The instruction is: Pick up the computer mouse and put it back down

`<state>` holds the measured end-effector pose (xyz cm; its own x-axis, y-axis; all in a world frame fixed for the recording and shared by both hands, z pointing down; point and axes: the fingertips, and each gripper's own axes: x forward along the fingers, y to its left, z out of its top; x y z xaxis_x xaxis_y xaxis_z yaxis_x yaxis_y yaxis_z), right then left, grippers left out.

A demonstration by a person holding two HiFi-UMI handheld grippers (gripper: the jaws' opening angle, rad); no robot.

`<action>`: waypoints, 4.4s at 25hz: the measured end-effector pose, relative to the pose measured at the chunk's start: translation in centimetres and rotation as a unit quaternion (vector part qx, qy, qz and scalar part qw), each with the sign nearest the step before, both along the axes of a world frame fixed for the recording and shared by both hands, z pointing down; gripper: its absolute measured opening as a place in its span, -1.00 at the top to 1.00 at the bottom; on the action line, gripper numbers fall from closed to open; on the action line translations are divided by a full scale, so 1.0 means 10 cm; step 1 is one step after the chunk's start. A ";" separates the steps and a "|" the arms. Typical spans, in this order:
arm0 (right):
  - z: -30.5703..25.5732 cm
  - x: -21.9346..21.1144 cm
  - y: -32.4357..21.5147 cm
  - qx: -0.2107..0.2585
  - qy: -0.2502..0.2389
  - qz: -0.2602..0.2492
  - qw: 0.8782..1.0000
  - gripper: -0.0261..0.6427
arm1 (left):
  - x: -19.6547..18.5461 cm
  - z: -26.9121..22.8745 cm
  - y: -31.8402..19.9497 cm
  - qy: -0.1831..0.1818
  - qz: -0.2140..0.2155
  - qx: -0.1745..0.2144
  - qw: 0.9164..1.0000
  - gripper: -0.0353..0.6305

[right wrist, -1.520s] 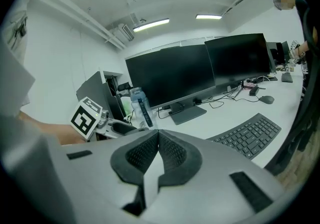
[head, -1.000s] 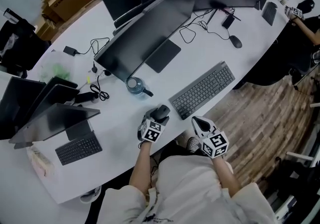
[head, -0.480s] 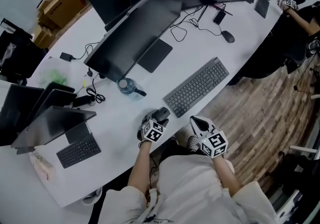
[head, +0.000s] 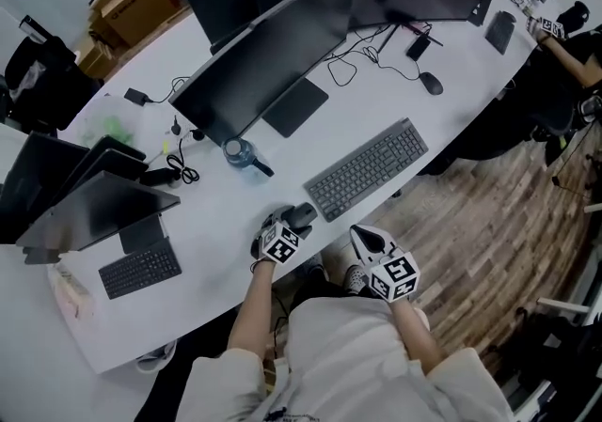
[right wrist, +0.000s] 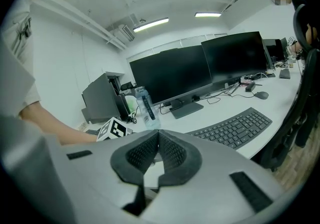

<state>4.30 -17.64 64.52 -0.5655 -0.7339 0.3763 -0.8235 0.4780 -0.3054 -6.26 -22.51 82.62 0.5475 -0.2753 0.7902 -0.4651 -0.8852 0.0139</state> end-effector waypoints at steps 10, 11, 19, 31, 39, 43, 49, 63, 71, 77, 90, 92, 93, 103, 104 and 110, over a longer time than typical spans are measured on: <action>0.02 -0.10 0.16 0.004 -0.007 -0.043 0.999 0.90 | -0.18 -0.39 0.17 0.020 -0.069 0.021 0.997 0.00; 0.02 -0.13 0.17 0.005 -0.006 -0.052 0.999 0.90 | -0.20 -0.46 0.18 0.031 -0.084 0.026 0.996 0.00; 0.14 -0.42 0.38 -0.006 0.009 -0.124 0.992 0.90 | -0.43 -0.99 0.37 0.082 -0.209 0.067 0.972 0.00; 0.24 -0.61 0.53 0.008 0.046 -0.145 0.988 0.90 | -0.51 -1.68 0.86 0.183 -0.389 0.106 0.897 0.00; 0.17 -0.69 0.79 0.026 0.038 -0.168 0.985 0.90 | -0.45 -1.93 1.30 0.213 -0.406 0.132 0.879 0.02; 0.17 -0.56 0.84 0.023 0.031 -0.153 0.987 0.90 | -0.36 -1.92 1.39 0.220 -0.402 0.141 0.878 0.11; 0.13 -0.37 1.01 0.031 0.033 -0.148 0.988 0.90 | -0.17 -1.87 1.57 0.228 -0.398 0.139 0.878 0.38; 0.11 -0.17 1.24 0.040 0.031 -0.135 0.990 0.90 | -0.14 -1.85 1.80 0.202 -0.385 0.145 0.889 0.82; 0.07 -0.09 1.31 0.042 0.015 -0.138 0.989 0.90 | -0.06 -1.79 1.81 0.191 -0.378 0.140 0.895 0.82; 0.09 -0.02 1.34 0.043 0.021 -0.135 0.990 0.90 | 0.03 -1.75 1.82 0.179 -0.367 0.135 0.903 0.82; 0.17 0.12 1.54 0.038 0.004 -0.141 0.989 0.90 | 0.18 -2.02 1.87 0.211 -0.325 0.172 0.906 0.82; 0.17 0.12 1.56 0.042 0.005 -0.145 0.989 0.90 | 0.14 -1.99 1.87 0.211 -0.331 0.171 0.903 0.82; 0.17 0.12 1.58 0.043 0.005 -0.147 0.988 0.90 | 0.12 -1.97 1.87 0.212 -0.336 0.169 0.902 0.82; 0.20 0.10 1.59 0.036 0.013 -0.159 0.987 0.90 | 0.03 -1.86 1.80 0.194 -0.347 0.154 0.905 0.82; 0.18 0.12 1.56 0.039 0.011 -0.154 0.987 0.90 | 0.03 -1.87 1.78 0.195 -0.347 0.156 0.904 0.82; 0.18 0.11 1.57 0.040 -0.002 -0.140 0.989 0.91 | 0.00 -1.79 1.84 0.167 -0.350 0.144 0.910 0.82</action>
